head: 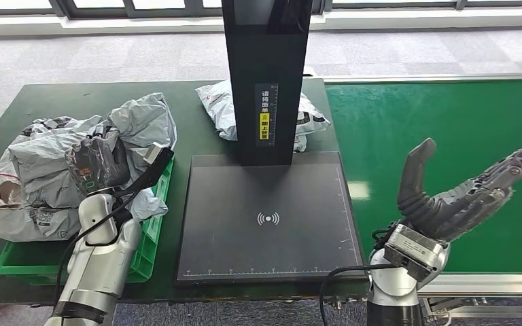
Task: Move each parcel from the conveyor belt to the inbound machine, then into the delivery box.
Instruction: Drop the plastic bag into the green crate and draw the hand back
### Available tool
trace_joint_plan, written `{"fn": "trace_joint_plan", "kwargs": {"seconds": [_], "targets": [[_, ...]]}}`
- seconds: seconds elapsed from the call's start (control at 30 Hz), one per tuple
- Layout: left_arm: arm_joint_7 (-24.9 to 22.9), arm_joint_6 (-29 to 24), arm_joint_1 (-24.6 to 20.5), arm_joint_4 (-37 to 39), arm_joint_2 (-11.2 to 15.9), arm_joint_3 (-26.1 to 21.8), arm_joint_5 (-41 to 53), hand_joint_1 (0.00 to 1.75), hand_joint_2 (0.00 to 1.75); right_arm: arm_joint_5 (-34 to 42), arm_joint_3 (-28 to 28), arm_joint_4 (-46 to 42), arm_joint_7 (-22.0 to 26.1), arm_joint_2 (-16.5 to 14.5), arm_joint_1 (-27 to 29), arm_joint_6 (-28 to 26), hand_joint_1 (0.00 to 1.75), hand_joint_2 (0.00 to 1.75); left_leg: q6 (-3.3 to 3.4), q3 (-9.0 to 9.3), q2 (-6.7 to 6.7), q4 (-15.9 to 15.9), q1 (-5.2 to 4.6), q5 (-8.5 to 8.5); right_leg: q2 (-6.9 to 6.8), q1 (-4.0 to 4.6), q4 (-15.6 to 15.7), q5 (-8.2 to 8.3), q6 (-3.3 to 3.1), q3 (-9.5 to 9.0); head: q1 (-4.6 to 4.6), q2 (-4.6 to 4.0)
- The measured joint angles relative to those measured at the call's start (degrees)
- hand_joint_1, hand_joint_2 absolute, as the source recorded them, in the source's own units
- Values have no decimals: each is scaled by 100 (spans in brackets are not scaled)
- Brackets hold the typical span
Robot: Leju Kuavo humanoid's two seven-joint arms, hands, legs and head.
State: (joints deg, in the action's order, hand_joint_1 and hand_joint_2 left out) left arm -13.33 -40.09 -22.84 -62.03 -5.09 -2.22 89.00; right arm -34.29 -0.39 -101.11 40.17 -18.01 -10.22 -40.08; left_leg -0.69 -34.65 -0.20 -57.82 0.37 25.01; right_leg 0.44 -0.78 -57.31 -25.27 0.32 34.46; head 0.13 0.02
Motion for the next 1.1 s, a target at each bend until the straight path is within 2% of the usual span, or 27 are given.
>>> {"fn": "trace_joint_plan", "kwargs": {"seconds": [0.03, 0.27, 0.4, 0.53, 0.8, 0.87, 1.0, 1.1], "targets": [[0, 0, -7, 18, -8, -8, 2, 0, 175, -4, 0, 0, 0, 0, 0, 0, 0, 175, 0, 0, 0, 0, 0, 0, 0, 0, 0, 0, 0, 0, 0, 0], [66, 0, -53, 174, -69, -159, -81, 0, 175, -80, 0, 4, 0, 0, -1, 2, 0, 175, 0, 0, 0, 0, 0, 0, 0, 0, 0, 0, 0, -1, 0, 0], [176, 0, -78, 237, -126, -350, -223, 0, 0, -83, 0, 24, 0, 0, -3, 2, 0, 175, 0, 0, 0, 0, 0, 0, 0, 0, -1, 0, 0, -1, 0, 0], [601, -2, -68, 36, -251, -665, -501, 0, 0, -82, 0, 58, 0, 0, -8, 2, 0, 175, 0, -2, 0, 0, 0, 0, 0, 0, -1, 0, 0, -1, 0, 0], [2188, -3, -47, -849, -822, -1812, -1085, 0, 0, -107, 0, 122, 0, 0, -16, 2, 0, 175, 0, -4, -1, 0, 0, 0, -1, 0, 0, 0, 0, -1, 0, 0], [2658, -2, -69, -1040, -972, -2087, -1410, 0, 0, -116, 0, 122, 0, 0, -17, 2, 0, 175, 0, -4, -2, 0, 0, 0, -1, 0, 0, 0, 0, -1, 0, 0], [3687, -4, -135, -1374, -1206, -2521, -2622, 0, 0, -125, 0, 122, 0, 0, -17, 2, 0, 175, 0, -3, -2, 0, 0, 0, -2, 0, -1, 0, 0, -1, -1, 0], [3939, -4, -140, -1540, -1297, -2662, -3035, 0, 0, -128, 0, 122, 0, 0, -17, 2, 0, 175, 0, -3, -6, 0, 0, 0, -6, 1, -1, 0, 0, -2, 0, 0]]}}
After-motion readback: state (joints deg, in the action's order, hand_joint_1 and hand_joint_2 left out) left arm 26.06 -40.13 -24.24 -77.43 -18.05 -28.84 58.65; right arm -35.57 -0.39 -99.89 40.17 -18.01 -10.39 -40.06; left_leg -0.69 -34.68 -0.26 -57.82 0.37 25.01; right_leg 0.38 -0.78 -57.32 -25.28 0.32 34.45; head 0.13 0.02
